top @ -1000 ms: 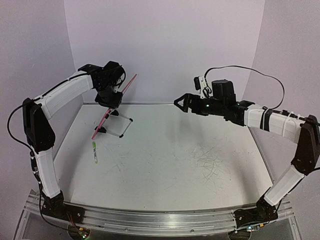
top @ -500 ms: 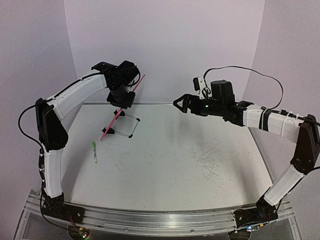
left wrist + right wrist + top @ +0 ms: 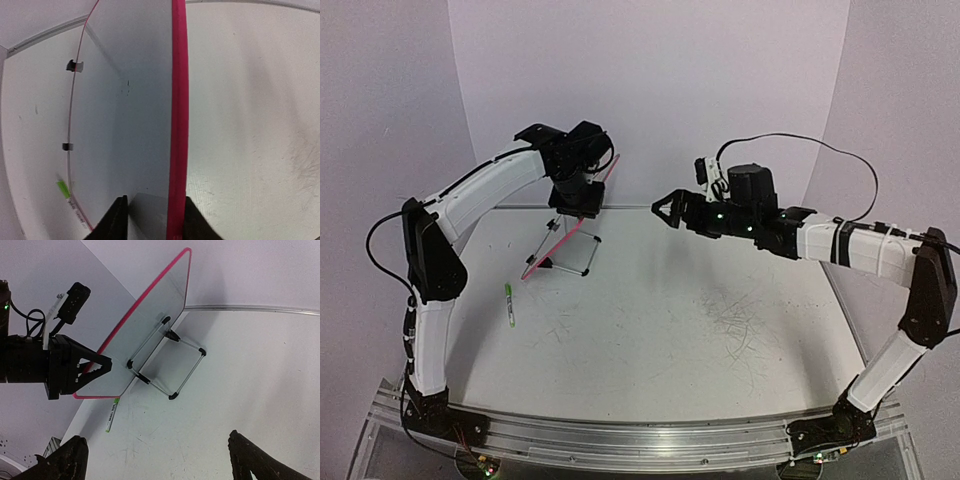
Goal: Write a sentence on the whiteboard
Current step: Move the whiteboard to the center of the board.
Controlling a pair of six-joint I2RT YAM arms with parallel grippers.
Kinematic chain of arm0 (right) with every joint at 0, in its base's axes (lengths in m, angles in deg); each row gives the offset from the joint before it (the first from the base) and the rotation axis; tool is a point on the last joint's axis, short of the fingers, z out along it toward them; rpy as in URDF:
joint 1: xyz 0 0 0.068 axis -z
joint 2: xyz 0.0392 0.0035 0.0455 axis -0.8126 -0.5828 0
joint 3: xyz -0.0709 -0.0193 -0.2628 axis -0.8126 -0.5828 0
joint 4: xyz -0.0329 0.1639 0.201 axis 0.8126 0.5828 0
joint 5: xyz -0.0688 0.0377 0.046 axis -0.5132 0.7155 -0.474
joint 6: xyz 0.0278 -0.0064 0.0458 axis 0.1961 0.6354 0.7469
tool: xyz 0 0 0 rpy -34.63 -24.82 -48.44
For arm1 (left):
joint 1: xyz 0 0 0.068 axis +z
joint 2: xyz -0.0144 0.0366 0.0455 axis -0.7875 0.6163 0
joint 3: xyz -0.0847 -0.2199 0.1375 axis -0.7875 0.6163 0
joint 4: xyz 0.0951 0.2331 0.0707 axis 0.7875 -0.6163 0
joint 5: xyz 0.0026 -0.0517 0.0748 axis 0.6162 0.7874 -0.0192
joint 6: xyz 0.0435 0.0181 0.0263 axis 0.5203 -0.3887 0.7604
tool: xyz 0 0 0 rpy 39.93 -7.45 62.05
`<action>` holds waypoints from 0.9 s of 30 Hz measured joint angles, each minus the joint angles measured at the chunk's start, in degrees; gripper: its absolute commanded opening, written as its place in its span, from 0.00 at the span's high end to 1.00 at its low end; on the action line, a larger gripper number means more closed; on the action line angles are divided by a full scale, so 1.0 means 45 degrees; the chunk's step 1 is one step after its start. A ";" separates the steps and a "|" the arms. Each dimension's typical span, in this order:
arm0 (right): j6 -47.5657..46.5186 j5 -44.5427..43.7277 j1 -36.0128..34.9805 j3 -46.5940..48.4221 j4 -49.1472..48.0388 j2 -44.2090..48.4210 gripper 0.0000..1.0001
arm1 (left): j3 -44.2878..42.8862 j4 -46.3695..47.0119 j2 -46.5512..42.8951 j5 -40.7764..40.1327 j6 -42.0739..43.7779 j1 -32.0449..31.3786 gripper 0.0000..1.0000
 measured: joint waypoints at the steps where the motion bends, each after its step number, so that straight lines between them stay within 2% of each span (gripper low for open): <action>1: 0.0194 -0.0194 -0.0146 -0.0001 -0.0081 -0.0056 0.02 | -0.0036 0.0217 0.0008 0.0341 -0.0078 -0.0054 0.50; 5: 0.0933 -0.1104 -0.0923 -0.0193 -0.0877 -0.0243 0.02 | -0.0284 0.0980 0.0011 0.1260 -0.0276 -0.0456 0.38; 8: 0.1292 -0.1655 -0.1578 -0.0428 -0.1544 -0.0378 0.02 | -0.0401 0.1496 -0.0058 0.1539 -0.0194 -0.0656 0.32; 15: 0.1971 -0.2807 -0.2937 0.0308 -0.2640 -0.1762 0.02 | 0.0079 0.2167 -0.1003 0.1102 0.0209 -0.0390 0.29; 21: 0.2965 -0.3328 -0.3210 0.2242 -0.2648 -0.3799 0.02 | 0.2167 0.2786 -0.2955 0.0785 0.0413 0.1230 0.25; 27: 0.3034 -0.4052 -0.3715 0.3898 -0.2648 -0.5246 0.02 | 0.4257 0.3911 -0.4642 0.0827 0.0687 0.3937 0.22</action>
